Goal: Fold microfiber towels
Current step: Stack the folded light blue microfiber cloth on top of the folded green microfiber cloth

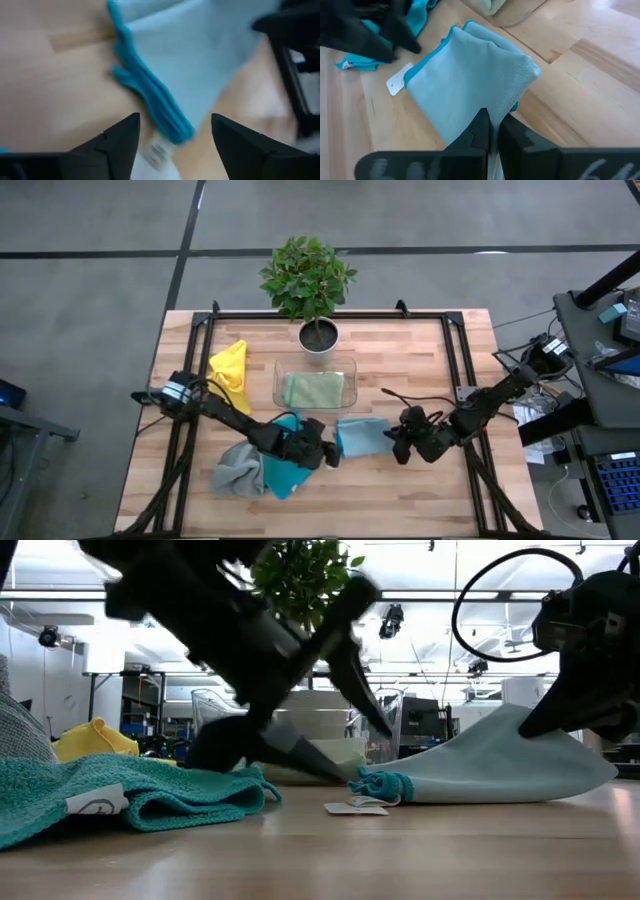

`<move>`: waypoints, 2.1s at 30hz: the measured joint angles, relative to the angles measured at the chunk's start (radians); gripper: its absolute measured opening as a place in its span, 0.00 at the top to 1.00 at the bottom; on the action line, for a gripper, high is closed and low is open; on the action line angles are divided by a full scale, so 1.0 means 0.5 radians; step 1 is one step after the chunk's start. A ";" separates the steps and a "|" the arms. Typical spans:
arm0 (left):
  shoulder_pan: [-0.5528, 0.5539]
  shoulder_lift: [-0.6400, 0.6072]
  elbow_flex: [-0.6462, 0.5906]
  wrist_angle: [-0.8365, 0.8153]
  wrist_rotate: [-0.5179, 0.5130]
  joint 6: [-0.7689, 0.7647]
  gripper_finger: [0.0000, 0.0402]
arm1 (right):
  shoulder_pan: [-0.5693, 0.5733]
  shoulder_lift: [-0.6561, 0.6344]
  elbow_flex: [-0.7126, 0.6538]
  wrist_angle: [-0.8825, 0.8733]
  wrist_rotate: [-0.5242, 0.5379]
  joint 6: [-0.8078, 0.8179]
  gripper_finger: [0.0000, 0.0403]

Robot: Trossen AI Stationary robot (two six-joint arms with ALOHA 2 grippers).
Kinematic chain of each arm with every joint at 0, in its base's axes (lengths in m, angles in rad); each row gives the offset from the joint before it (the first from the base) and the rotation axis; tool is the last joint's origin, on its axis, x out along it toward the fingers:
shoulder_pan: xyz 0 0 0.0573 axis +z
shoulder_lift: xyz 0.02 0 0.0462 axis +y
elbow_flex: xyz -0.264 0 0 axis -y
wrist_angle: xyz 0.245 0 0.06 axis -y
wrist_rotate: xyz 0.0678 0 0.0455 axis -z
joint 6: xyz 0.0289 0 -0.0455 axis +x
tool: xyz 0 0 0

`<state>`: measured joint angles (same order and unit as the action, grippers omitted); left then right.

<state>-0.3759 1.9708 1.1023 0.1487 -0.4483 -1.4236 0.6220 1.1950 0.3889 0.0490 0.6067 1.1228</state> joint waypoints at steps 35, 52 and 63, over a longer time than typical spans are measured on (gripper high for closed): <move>0.085 0.304 0.191 0.295 -0.045 0.343 0.89 | 0.006 -0.003 0.011 0.092 0.042 -0.081 0.97; 0.091 -0.355 0.184 -0.323 -0.066 0.954 0.99 | -0.060 -0.046 0.454 0.076 0.110 -0.747 0.97; 0.207 -0.998 0.170 -0.881 -0.181 1.528 0.99 | -0.485 -0.033 0.856 0.092 0.081 -1.498 0.97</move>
<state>-0.2726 1.4720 1.1873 -0.2919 -0.5391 -0.6597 0.3793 1.1786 0.8170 0.0948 0.6472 0.3740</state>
